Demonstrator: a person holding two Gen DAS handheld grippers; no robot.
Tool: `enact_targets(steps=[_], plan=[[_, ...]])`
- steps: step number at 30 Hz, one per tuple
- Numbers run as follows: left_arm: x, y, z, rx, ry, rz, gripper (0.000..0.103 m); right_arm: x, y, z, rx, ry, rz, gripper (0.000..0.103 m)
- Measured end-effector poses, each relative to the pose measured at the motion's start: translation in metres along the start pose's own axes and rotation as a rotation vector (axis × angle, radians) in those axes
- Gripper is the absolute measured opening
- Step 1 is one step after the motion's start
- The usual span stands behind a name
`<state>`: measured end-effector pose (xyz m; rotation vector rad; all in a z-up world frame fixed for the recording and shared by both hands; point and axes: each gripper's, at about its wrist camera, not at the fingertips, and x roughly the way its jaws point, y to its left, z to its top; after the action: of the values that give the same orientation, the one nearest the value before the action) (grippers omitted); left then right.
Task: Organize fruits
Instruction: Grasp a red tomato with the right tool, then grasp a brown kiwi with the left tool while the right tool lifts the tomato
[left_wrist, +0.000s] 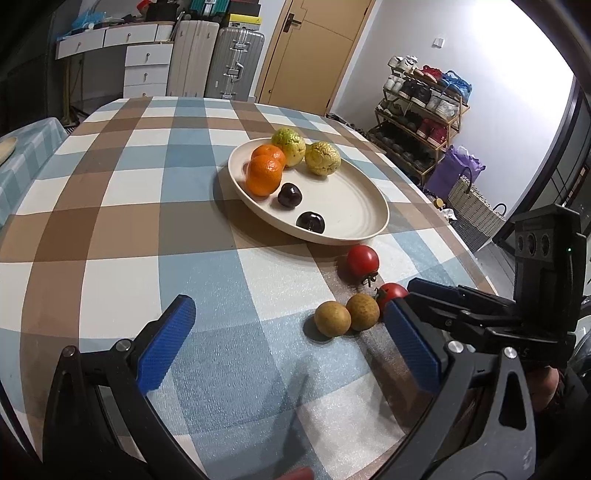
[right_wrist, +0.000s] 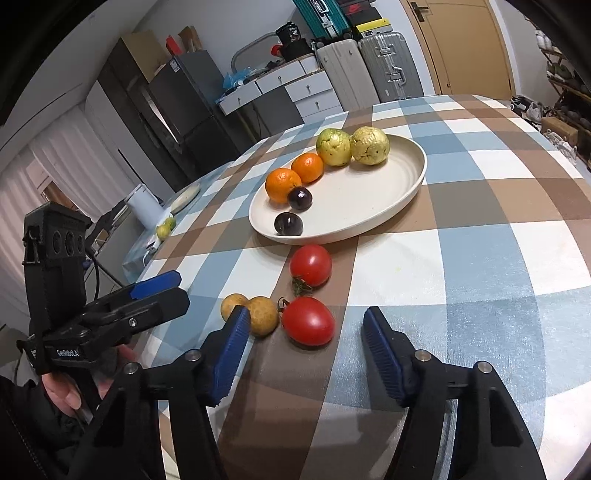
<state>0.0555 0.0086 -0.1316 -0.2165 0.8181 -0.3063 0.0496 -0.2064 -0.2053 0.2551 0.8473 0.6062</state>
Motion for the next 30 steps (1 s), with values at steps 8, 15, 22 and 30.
enact_targets(steps=[8, 15, 22, 30], plan=[[0.001, 0.0, -0.002, -0.002, 0.005, 0.002, 0.102, 0.004, 0.002, -0.002, -0.011, 0.027, -0.006, 0.036], [0.004, 0.0, -0.003, 0.007, 0.02, 0.006, 0.102, 0.004, 0.002, -0.004, -0.009, 0.02, 0.004, 0.029], [0.016, -0.002, -0.002, 0.02, 0.077, -0.011, 0.102, -0.011, -0.007, 0.0, 0.018, -0.034, 0.011, 0.029], [0.028, -0.003, 0.001, 0.003, 0.108, -0.053, 0.081, -0.022, -0.014, 0.005, 0.028, -0.071, 0.015, 0.029]])
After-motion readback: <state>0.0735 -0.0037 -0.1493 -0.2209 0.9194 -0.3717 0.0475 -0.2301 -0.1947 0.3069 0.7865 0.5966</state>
